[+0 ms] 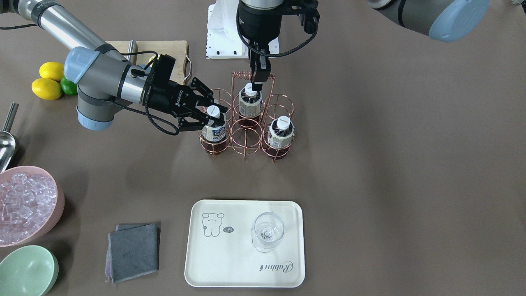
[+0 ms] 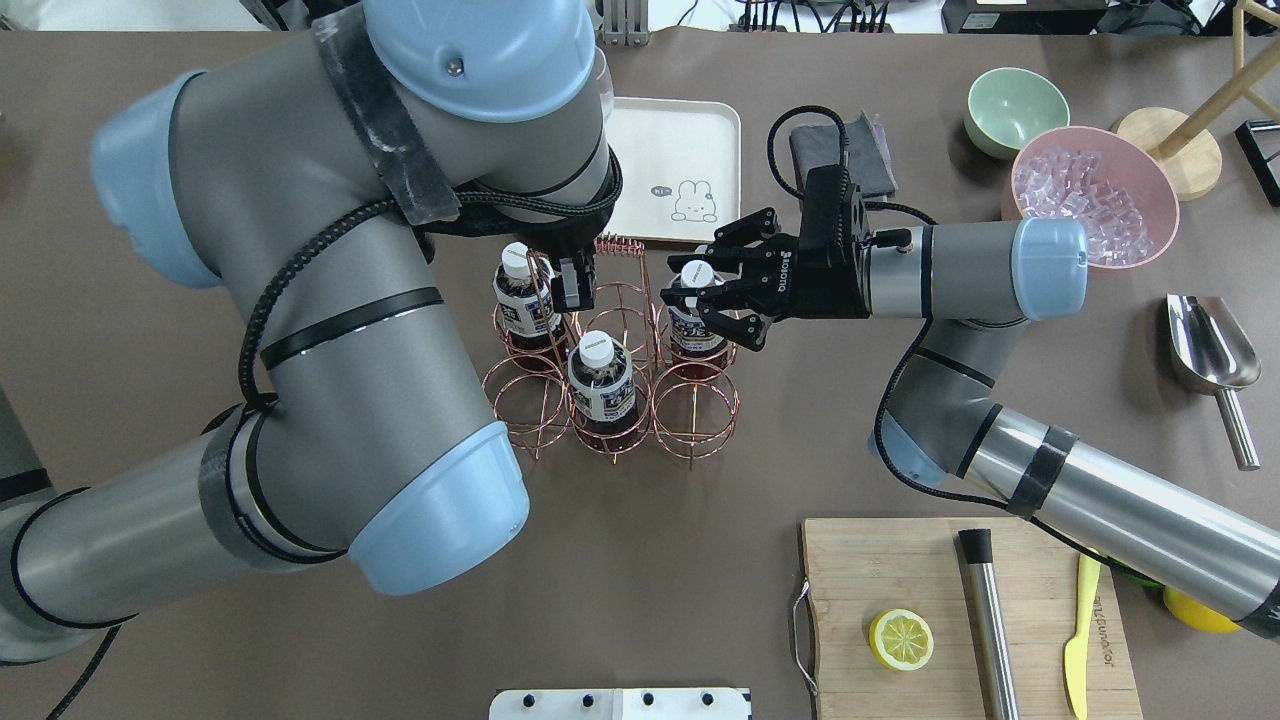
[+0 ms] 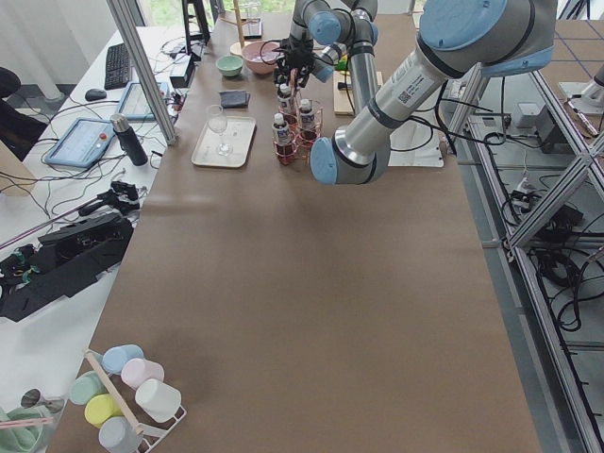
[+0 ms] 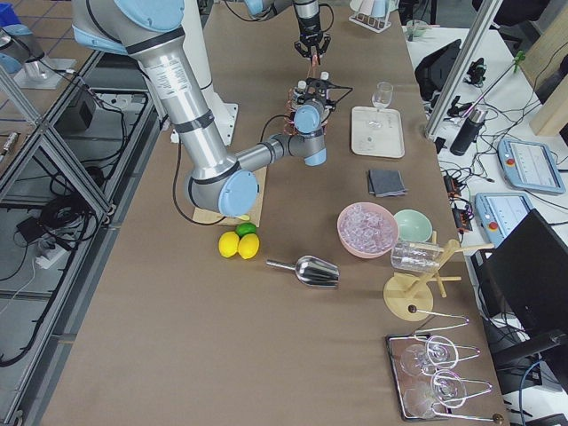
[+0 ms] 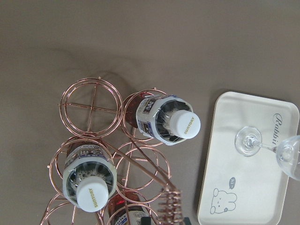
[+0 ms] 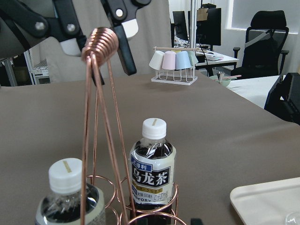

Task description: Take tea from basket to plate

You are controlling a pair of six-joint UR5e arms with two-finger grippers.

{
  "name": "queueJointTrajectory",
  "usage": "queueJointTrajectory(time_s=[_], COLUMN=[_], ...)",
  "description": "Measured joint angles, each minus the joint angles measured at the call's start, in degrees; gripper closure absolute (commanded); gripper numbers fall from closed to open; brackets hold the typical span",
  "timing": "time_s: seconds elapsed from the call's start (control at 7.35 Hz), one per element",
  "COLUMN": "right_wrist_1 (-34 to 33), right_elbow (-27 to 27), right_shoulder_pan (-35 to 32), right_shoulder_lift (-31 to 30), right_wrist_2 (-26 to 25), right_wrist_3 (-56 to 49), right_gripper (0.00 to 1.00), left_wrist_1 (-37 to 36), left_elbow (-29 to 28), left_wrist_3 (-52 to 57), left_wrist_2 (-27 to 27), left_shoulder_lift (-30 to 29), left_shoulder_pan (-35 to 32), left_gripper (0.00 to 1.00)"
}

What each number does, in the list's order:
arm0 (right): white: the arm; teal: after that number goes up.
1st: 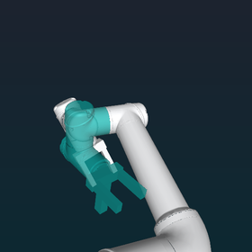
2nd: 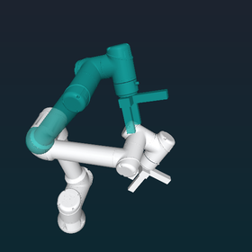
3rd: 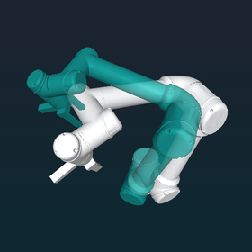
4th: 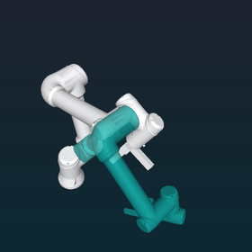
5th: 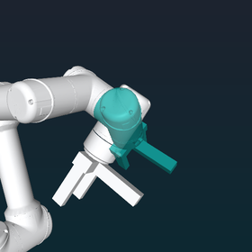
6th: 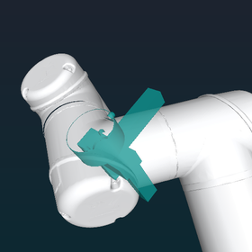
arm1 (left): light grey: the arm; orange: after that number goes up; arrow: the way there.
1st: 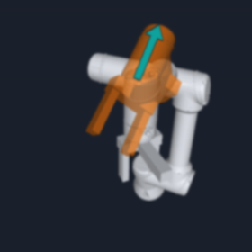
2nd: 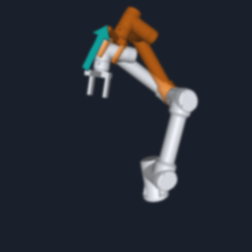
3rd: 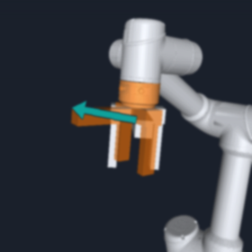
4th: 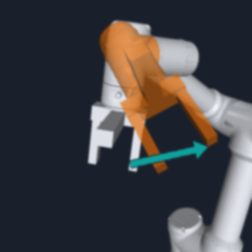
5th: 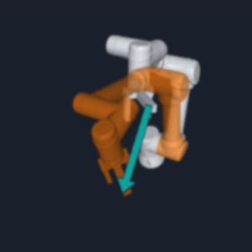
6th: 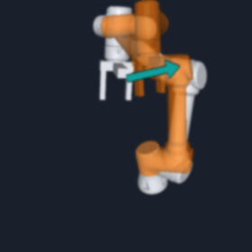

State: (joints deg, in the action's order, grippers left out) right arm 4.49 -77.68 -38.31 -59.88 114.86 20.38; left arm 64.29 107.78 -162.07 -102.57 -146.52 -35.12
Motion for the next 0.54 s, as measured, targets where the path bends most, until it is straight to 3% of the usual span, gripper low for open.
queueJointTrajectory(time_s=[0.54], right_wrist_1=[0.2], right_elbow=[-1.6], right_shoulder_pan=[-2.0], right_shoulder_lift=[-0.1], right_wrist_2=[0.4], right_wrist_3=[-0.1], right_gripper=[1.0], left_wrist_1=[0.0], left_elbow=[0.0], left_wrist_3=[0.1], left_wrist_2=[0.0], left_shoulder_lift=[0.1], left_shoulder_pan=[-0.1], left_gripper=[1.0])
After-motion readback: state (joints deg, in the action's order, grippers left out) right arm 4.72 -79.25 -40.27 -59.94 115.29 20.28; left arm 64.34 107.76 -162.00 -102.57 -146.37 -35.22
